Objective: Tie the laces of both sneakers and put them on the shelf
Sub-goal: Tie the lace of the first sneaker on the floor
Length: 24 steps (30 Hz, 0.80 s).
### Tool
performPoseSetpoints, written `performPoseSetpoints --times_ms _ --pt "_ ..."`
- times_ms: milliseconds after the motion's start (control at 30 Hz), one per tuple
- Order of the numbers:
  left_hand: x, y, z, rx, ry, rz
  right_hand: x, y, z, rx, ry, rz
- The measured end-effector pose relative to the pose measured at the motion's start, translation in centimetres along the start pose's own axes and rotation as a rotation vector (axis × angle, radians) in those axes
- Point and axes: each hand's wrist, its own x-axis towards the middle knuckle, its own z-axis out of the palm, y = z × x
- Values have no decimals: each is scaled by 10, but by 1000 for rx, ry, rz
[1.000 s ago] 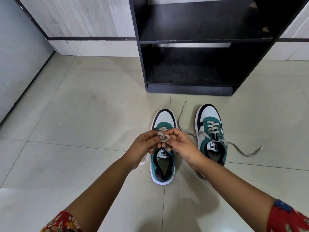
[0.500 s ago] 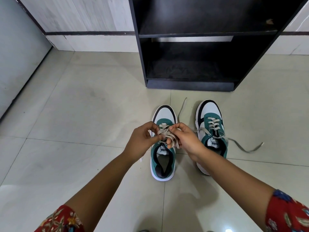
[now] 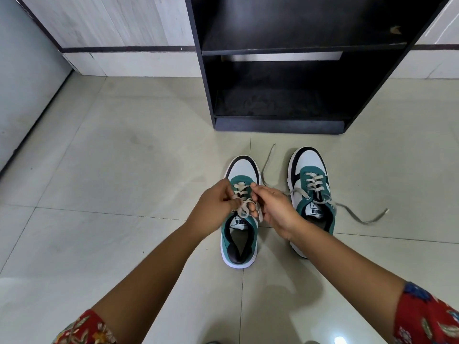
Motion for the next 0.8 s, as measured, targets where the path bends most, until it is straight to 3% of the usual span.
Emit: performPoseSetpoints --times_ms 67,133,233,300,467,533,600,667,733,800 --pt "2 6 -4 -298 -37 -192 -8 1 3 -91 32 -98" --pt "3 5 -8 -436 -45 -287 -14 4 3 -198 35 -200" --pt "-1 2 -8 -460 1 -311 -18 11 0 -462 41 -353" --pt "-5 3 -7 -415 18 -296 -17 13 -3 -511 45 -391" --pt "-11 -7 -15 -391 149 -247 -19 9 -18 -287 186 -290" --pt "-10 -22 -16 -581 138 -340 -24 11 -24 -77 144 -149" --pt "-10 -37 -14 -866 82 -484 -26 15 -24 333 6 -5" --pt "-11 -46 -11 -1054 74 -571 -24 21 -24 571 9 43" --pt "-9 -51 -12 -1059 113 -586 -22 21 -24 462 94 69" --pt "-8 -51 -13 -957 161 -553 -22 16 -22 142 178 11"
